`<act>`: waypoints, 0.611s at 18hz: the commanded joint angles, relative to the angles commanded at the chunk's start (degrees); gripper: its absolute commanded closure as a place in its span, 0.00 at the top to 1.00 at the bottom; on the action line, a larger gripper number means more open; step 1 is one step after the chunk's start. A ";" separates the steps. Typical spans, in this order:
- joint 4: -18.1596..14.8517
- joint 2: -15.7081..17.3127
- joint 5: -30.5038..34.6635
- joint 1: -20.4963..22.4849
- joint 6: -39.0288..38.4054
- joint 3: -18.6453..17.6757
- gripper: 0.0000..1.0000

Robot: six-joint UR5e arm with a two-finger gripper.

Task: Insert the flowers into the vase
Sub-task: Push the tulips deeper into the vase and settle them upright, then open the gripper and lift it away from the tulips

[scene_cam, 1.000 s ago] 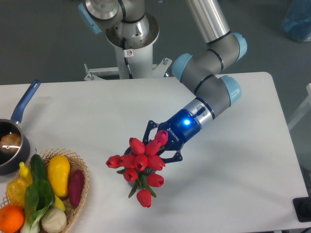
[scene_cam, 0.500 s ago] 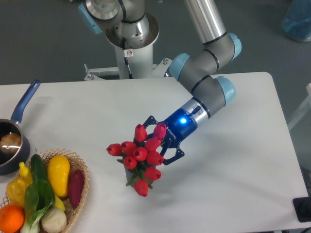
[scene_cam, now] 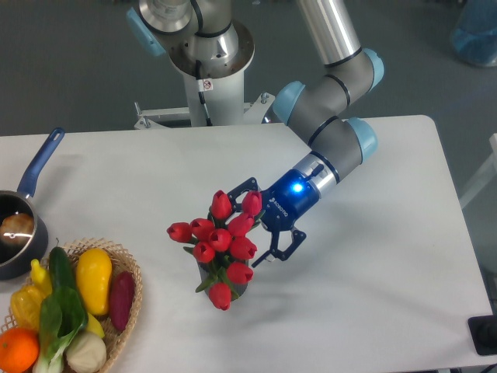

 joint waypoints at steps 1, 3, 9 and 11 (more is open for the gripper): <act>0.00 0.62 0.00 1.23 0.09 -0.70 1.00; 0.00 1.67 0.00 2.99 0.18 -0.88 1.00; 0.00 2.82 0.09 9.32 0.35 0.26 1.00; 0.00 2.82 0.09 10.72 1.31 0.78 1.00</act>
